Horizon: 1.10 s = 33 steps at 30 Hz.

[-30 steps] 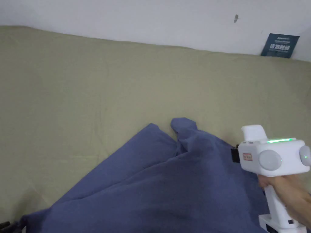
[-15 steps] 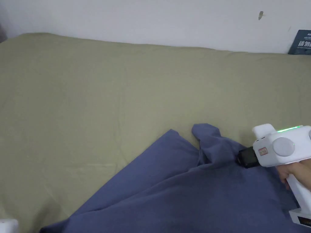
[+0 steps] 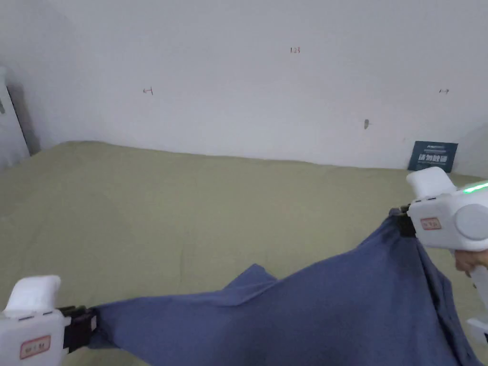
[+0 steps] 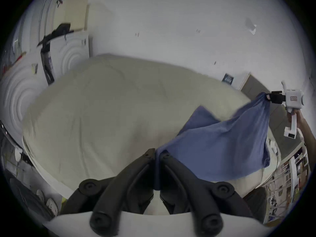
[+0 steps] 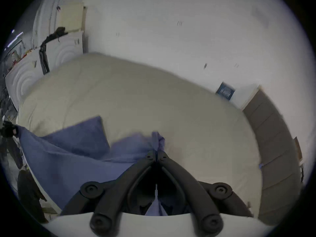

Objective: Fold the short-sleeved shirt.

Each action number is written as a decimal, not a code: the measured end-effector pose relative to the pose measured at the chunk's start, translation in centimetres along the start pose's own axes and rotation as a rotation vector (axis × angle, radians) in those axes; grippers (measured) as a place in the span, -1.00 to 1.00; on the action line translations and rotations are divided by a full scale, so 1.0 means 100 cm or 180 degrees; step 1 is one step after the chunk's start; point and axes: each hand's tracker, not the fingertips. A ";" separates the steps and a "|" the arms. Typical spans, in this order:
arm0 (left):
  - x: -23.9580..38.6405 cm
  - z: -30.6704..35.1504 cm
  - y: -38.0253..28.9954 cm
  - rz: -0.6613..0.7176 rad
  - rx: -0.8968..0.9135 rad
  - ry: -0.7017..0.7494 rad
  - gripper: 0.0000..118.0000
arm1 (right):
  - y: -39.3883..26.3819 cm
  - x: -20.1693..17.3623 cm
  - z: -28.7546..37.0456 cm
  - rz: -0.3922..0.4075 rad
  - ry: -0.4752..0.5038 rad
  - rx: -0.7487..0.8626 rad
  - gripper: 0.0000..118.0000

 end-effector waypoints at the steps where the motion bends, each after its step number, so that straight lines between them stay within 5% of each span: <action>1: 0.008 0.009 0.018 -0.0095 0.0112 -0.0062 -0.90 | 0.012 0.006 0.023 -0.0006 -0.0043 0.0103 -1.00; 13: 0.100 0.077 0.197 -0.0470 0.0885 0.0113 -0.99 | 0.099 0.082 0.215 -0.0388 -0.0814 0.0957 -1.00; 23: 0.121 0.093 0.285 -0.0556 0.1004 0.0541 -0.99 | 0.131 0.121 0.198 -0.0788 -0.1004 0.1072 -1.00; 33: 0.140 0.070 0.349 -0.0665 0.1156 0.0711 -0.99 | 0.187 0.142 0.139 -0.0776 -0.1100 0.1080 -1.00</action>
